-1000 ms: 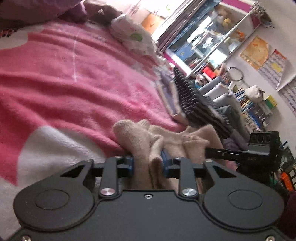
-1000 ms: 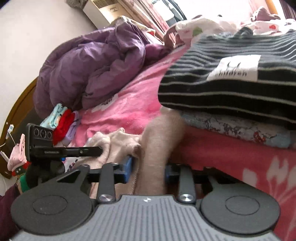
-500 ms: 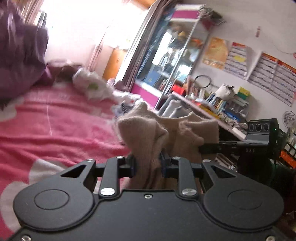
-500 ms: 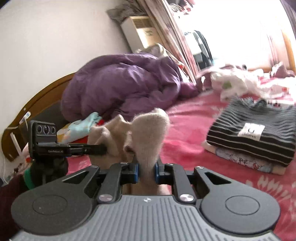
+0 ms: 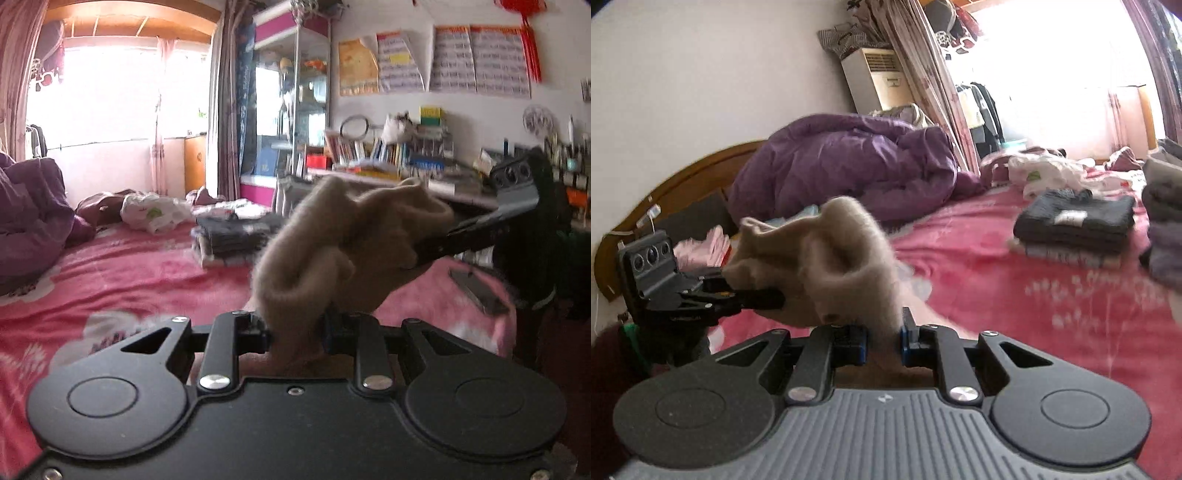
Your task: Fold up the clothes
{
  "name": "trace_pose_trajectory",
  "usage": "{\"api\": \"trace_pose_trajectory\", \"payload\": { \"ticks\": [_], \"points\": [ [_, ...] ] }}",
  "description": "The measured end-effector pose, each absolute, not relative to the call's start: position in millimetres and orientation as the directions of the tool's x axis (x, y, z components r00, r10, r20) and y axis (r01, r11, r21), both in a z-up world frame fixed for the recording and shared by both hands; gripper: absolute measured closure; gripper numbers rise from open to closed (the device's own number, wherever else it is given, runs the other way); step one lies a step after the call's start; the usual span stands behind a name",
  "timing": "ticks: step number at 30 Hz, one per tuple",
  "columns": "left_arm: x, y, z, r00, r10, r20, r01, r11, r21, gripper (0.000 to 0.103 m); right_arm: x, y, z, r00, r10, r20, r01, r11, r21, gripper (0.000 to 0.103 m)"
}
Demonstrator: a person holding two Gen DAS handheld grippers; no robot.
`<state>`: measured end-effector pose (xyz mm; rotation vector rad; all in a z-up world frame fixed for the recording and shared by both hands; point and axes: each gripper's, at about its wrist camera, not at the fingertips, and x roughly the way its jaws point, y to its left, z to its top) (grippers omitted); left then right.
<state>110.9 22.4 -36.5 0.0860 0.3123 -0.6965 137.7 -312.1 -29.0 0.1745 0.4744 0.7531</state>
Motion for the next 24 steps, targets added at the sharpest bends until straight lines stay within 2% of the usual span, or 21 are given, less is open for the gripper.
{"api": "trace_pose_trajectory", "payload": {
  "ticks": [8,13,14,16,18,20,22,24],
  "points": [
    [45.7,-8.6,-70.5,0.706,-0.540,-0.459,0.668,0.723,0.176,0.079,78.4,-319.0,-66.4,0.662,0.637,-0.394,-0.504,0.768,0.395,0.080],
    [24.4,-10.2,-91.0,0.663,-0.462,-0.589,0.697,0.667,0.261,0.069,44.4,-316.2,-76.9,0.627,0.616,-0.477,-0.500,0.788,0.359,0.077],
    [22.4,-4.5,-89.7,0.640,-0.473,-0.605,0.708,0.669,0.226,0.060,37.5,-316.7,-76.3,0.616,0.616,-0.490,-0.509,0.787,0.349,0.075],
    [18.5,8.4,-85.0,0.601,-0.514,-0.613,0.723,0.676,0.143,0.051,24.7,-320.0,-72.6,0.594,0.622,-0.511,-0.528,0.780,0.336,0.069],
    [14.9,24.0,-75.7,0.573,-0.583,-0.576,0.730,0.682,0.037,0.050,14.4,-326.5,-68.3,0.577,0.631,-0.519,-0.540,0.771,0.338,0.053],
    [12.4,33.3,-66.3,0.570,-0.640,-0.516,0.731,0.682,-0.039,0.047,5.8,-335.9,-63.9,0.577,0.649,-0.496,-0.543,0.758,0.360,0.042],
    [12.9,40.3,-56.5,0.580,-0.682,-0.445,0.723,0.683,-0.106,0.045,4.5,-346.3,-61.3,0.584,0.667,-0.462,-0.524,0.745,0.412,0.037],
    [26.1,43.4,-53.7,0.621,-0.657,-0.428,0.654,0.735,-0.180,0.045,11.3,-350.3,-61.8,0.612,0.653,-0.447,-0.473,0.755,0.454,0.036]
  ]
}}
